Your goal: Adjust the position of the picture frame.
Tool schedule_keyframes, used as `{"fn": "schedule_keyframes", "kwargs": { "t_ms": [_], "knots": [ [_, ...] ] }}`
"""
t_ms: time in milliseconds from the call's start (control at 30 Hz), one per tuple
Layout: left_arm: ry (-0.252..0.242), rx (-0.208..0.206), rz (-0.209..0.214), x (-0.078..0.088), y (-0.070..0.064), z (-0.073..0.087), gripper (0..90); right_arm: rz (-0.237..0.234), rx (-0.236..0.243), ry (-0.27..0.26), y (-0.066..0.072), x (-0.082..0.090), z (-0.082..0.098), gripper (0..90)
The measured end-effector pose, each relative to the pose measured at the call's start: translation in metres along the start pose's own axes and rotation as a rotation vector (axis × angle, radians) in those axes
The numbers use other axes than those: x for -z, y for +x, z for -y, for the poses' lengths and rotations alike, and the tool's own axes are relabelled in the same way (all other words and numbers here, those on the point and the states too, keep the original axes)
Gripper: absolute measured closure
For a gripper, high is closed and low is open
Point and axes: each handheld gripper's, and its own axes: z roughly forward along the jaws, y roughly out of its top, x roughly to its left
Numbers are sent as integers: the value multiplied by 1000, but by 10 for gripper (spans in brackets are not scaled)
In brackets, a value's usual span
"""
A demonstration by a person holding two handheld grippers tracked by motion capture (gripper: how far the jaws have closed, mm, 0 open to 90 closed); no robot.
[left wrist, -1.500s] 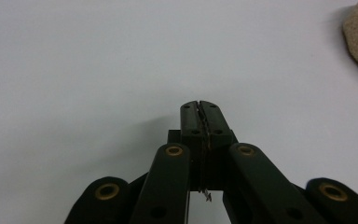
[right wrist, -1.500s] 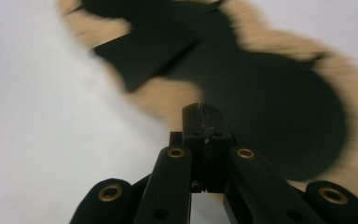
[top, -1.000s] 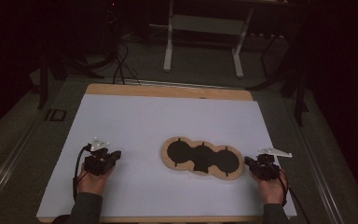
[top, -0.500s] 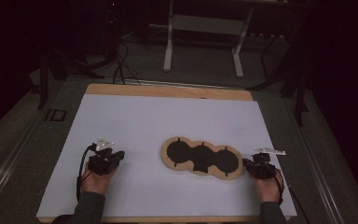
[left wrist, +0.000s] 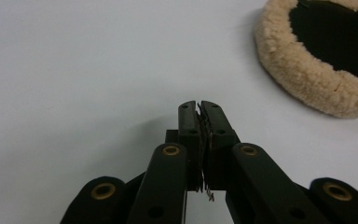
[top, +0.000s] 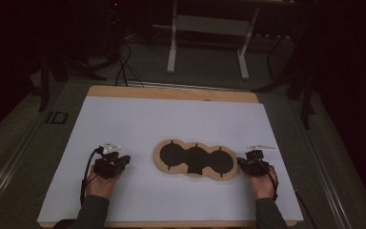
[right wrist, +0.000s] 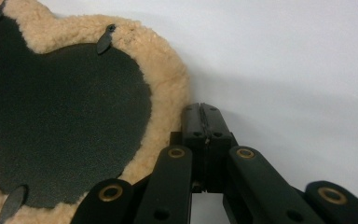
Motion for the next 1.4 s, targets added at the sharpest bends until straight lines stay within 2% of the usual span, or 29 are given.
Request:
{"fn": "schedule_keyframes", "kwargs": {
  "t_ms": [467, 633, 800, 933, 1000, 1267, 1300, 1400],
  "knots": [
    [26, -8, 17, -4, 0, 0, 896, -59, 57, 7, 27, -18, -16, 900],
    [35, -5, 38, -6, 0, 1, 896, -61, 69, 15, 35, -22, -21, 900],
    [38, -9, 53, -7, -2, 1, 897, -84, 54, 9, 40, -26, -22, 900],
    [47, -13, 82, -9, -4, 1, 898, -102, 48, 11, 44, -29, -25, 900],
    [48, -28, 76, -9, -6, 1, 899, -105, 55, 15, 48, -31, -26, 900],
    [57, -27, 98, -8, -5, 2, 900, -99, 97, 53, 49, -23, -20, 900],
    [58, -26, 98, -8, -5, 2, 900, -122, 122, 71, 51, -14, -8, 900],
    [58, -23, 99, -8, -5, 3, 900, -140, 139, 76, 53, -9, -2, 900]
  ]
}}
